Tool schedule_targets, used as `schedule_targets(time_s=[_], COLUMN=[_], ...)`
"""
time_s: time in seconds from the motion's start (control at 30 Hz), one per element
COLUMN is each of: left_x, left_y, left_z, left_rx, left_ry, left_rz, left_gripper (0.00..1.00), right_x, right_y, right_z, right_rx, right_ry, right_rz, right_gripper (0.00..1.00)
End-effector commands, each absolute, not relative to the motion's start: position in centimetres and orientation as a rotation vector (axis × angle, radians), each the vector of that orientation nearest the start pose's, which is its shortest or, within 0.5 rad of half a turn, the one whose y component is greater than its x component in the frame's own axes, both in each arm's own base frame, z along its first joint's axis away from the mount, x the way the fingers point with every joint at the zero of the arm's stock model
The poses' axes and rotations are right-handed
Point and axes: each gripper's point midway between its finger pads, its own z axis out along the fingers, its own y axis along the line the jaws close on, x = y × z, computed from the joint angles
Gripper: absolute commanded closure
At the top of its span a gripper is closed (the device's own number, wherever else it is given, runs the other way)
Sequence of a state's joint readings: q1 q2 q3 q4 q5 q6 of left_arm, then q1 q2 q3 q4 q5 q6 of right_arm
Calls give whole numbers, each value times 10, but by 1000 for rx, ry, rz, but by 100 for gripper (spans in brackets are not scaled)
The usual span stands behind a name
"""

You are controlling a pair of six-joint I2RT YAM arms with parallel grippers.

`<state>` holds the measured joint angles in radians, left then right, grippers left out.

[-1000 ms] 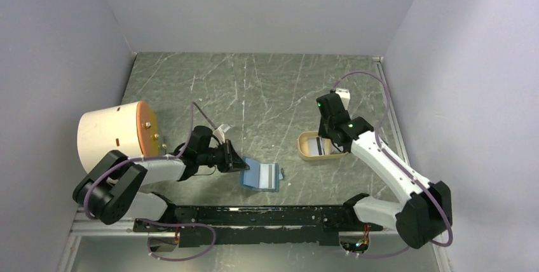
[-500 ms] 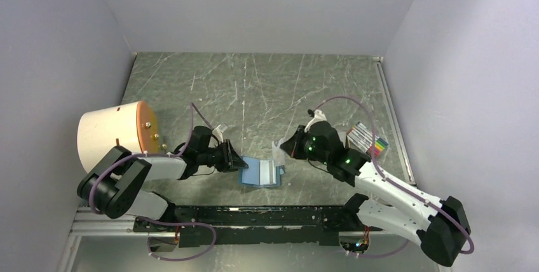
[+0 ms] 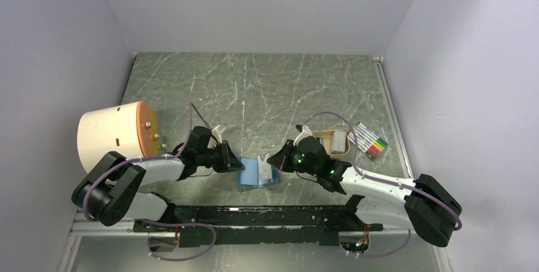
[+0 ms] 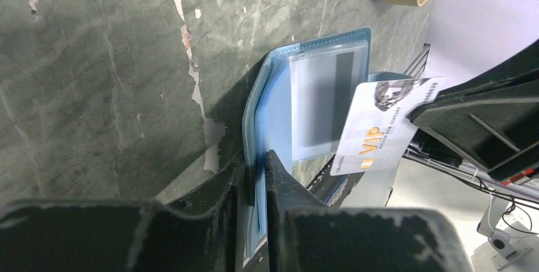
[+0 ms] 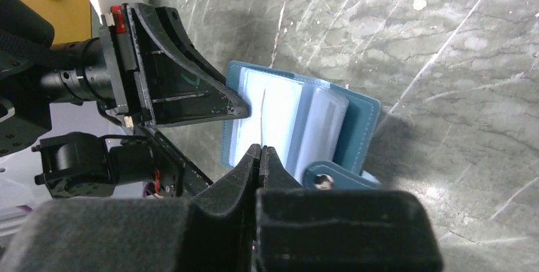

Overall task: Put the credit cards into the card holder
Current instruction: Insert the credit card into the card holder.

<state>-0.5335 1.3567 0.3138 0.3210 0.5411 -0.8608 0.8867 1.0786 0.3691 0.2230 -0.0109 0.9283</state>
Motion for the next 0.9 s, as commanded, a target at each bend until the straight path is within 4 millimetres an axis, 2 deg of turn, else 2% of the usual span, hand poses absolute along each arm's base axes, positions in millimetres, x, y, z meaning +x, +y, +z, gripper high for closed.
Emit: schedule_targets(time_s=[0.0,0.13,0.17,0.2,0.23,0.27,0.37,0.5,0.87], left_x=[186,183,183,182,181,182,182,182,175], left_y=[-240,-236,-237,-237,-237,-237,-237,-234,-231], left_z=[37,31,31,31,31,31,28,23,17], left_rx=[-82,-86,-80,-77,-75,-72,-72,-73,-86], left_ry=[2505,2525,2523,2522,2519,2517,2526,2538,2548], left_rz=[-1237,-1214,-1218,-1225,-1229,-1231,-1216,-1194,-1197], left_gripper=[83,75,77,81,89,91,91,86,85], right_x=[183,182,181,181,181,181,181,182,183], right_y=[283,280,279,278,279,280,285,284,282], right_z=[97,85,82,79,77,76,72,64,57], right_rx=[91,134,146,152,154,157,150,171,230], right_ry=[2201,2202,2205,2208,2210,2213,2221,2230,2224], right_rz=[1147,1157,1156,1157,1160,1164,1177,1167,1178], right_gripper=[100,100,100,100,100,100,100,100,100])
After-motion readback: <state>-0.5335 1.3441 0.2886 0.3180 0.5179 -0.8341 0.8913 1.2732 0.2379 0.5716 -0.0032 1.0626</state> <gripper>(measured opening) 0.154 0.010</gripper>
